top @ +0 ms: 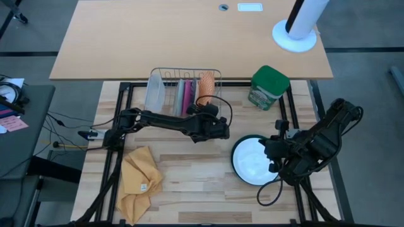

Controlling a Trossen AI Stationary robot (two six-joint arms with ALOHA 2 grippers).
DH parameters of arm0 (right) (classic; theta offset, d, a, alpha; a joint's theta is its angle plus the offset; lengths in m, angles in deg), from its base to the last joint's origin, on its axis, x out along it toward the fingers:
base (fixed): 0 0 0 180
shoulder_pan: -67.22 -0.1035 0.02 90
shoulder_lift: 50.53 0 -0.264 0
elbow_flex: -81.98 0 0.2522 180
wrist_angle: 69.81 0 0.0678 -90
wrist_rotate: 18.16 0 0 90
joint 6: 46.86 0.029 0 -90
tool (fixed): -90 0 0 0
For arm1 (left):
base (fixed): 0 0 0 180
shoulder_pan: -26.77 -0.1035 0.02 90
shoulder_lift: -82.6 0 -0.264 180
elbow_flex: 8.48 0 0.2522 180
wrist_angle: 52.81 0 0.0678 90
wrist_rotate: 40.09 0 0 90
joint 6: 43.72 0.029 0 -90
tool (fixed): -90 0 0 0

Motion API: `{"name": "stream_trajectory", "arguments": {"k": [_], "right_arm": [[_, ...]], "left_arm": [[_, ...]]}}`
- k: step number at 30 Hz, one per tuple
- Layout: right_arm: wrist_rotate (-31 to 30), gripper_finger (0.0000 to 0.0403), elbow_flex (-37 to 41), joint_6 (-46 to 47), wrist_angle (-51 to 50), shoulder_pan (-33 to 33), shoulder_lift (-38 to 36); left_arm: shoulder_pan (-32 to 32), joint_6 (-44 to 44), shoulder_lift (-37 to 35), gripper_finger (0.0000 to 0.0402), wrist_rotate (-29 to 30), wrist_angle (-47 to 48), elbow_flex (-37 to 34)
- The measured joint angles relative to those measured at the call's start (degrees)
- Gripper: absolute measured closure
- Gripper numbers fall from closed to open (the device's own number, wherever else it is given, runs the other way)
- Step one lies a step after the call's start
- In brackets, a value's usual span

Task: Sort dishes
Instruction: Put the orange patterned plate into the dish rack

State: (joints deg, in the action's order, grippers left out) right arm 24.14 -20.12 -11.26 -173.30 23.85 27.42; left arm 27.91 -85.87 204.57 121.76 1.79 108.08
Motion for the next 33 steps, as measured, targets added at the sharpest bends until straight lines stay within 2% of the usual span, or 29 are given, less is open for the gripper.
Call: {"name": "stream_trajectory", "arguments": {"k": [8, 20, 23, 28, 33], "right_arm": [[0.19, 0.0403, 0.0, 0.31, 0.02, 0.0, 0.0], [0.25, 0.0403, 0.0, 0.39, 0.01, 0.0, 0.0], [0.25, 0.0403, 0.0, 0.39, -0.01, 0.0, 0.0], [0.43, 0.0403, 0.0, 0.45, 0.04, -0.15, 0.02], [1.02, 0.0403, 0.0, 0.6, 0.02, -0.15, 0.01]], "left_arm": [[-0.47, -3.17, 0.0, 0.0394, -0.09, 1.67, 0.0], [0.84, -1.58, -3.2, 0.0395, -2.52, 0.54, 0.0], [0.7, -0.91, -3.93, 0.0395, -3.96, 0.91, 0.0], [-1.96, -2.08, -4.07, 0.0395, -9.97, 2.69, -0.02], [-3.82, -3.93, -4.13, 0.0395, -11.49, 3.66, -0.02]]}}
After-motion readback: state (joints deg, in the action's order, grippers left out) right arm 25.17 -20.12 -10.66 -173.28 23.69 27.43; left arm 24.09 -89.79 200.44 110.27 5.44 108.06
